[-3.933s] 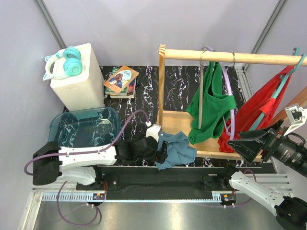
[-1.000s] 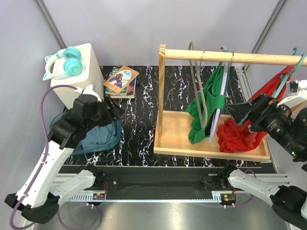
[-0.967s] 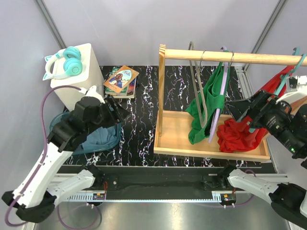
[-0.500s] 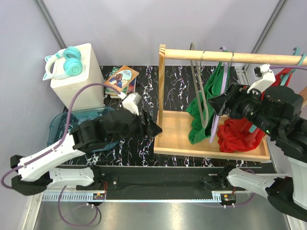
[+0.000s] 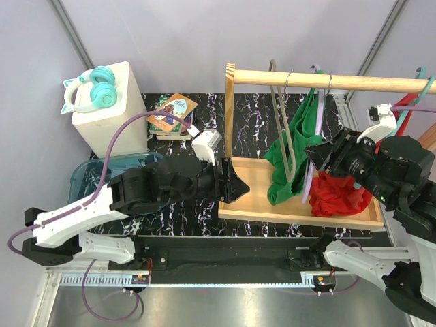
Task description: Remove the tank top from the hanger
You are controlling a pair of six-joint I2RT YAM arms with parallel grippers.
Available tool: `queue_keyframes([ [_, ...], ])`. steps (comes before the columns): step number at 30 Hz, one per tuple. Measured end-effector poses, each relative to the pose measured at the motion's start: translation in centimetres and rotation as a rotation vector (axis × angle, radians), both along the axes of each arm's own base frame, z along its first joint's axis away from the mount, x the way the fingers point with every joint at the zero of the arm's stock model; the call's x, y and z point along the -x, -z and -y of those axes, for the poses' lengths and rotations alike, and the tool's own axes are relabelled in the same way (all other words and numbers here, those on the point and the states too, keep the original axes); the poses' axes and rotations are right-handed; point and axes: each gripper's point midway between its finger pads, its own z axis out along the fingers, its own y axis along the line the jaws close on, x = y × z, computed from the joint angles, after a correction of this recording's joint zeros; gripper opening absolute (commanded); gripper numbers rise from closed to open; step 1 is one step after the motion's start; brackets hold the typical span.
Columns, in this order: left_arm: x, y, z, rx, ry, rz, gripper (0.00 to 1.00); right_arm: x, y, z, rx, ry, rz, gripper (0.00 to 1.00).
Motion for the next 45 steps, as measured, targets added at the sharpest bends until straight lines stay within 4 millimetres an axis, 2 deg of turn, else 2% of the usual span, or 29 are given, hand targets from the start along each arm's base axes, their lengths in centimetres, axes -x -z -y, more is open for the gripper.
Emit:
queue_keyframes([
  [9, 0.0, -0.1, 0.0, -0.012, 0.017, 0.031, 0.73, -0.3, 0.0, -0.2, -0.027, 0.014, 0.003, 0.16],
  [13, -0.2, -0.2, 0.4, -0.017, 0.021, 0.04, 0.73, -0.2, -0.3, -0.1, -0.042, 0.017, 0.006, 0.0],
  [20, -0.5, -0.2, 1.4, -0.028, 0.032, 0.055, 0.73, 1.2, -1.3, 0.5, -0.084, -0.001, 0.041, 0.0],
  [27, -0.3, 0.2, 2.6, -0.043, 0.065, 0.046, 0.73, 2.7, -3.3, 1.7, -0.134, -0.008, 0.117, 0.0],
  [32, -0.4, -0.3, 3.3, -0.042, 0.081, 0.058, 0.73, 3.1, -4.7, 0.9, -0.149, -0.062, 0.142, 0.0],
  [38, -0.5, -1.1, 3.5, -0.027, 0.086, 0.073, 0.72, 2.5, -5.5, -0.5, -0.136, -0.111, 0.151, 0.0],
  [45, -0.5, -1.0, 3.6, -0.029, 0.088, 0.071, 0.71, 2.8, -5.9, -0.3, -0.137, -0.119, 0.177, 0.0],
])
